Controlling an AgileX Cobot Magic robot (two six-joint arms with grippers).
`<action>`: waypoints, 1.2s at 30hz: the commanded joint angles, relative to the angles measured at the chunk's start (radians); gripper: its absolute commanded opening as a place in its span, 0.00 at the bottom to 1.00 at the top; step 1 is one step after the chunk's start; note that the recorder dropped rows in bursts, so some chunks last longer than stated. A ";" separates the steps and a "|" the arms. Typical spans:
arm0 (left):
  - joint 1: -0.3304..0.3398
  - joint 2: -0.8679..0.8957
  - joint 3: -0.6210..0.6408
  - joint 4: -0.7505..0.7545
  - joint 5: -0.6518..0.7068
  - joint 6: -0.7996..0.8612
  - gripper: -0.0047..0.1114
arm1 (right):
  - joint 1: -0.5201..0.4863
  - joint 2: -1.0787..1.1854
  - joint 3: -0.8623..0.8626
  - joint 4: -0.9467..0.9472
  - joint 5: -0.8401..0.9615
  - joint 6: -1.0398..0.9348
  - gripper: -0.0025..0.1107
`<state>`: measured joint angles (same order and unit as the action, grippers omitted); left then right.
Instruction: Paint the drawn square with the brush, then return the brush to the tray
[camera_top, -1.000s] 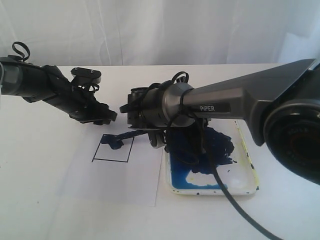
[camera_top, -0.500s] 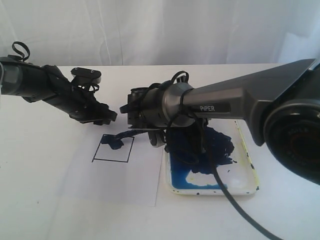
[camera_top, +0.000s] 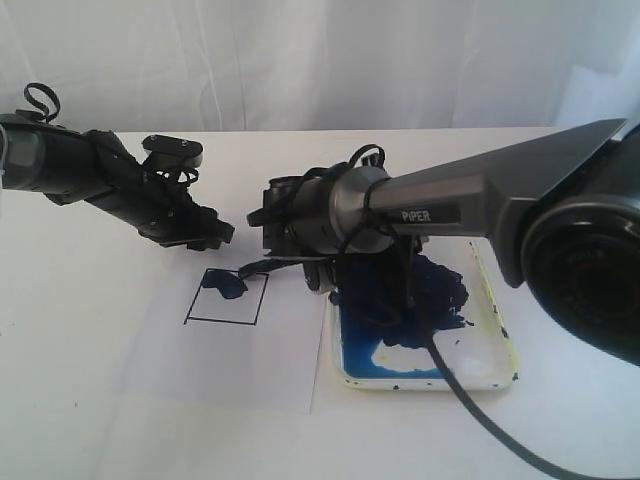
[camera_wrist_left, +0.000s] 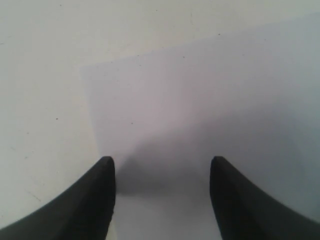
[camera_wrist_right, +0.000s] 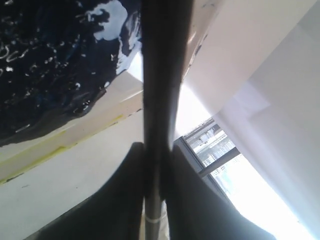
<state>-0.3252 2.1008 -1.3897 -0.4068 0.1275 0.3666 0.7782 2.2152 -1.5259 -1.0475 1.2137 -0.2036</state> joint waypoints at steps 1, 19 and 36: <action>0.003 0.003 0.003 -0.005 0.044 -0.008 0.56 | -0.010 0.000 0.003 -0.006 0.000 0.006 0.02; 0.003 0.003 0.003 -0.005 0.042 -0.008 0.56 | -0.002 0.000 0.003 0.025 -0.032 0.003 0.02; 0.003 0.003 0.003 -0.005 0.043 -0.005 0.56 | -0.002 0.026 0.003 -0.035 0.007 -0.028 0.02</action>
<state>-0.3252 2.1008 -1.3897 -0.4046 0.1275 0.3666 0.7782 2.2443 -1.5259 -1.0584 1.2087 -0.2256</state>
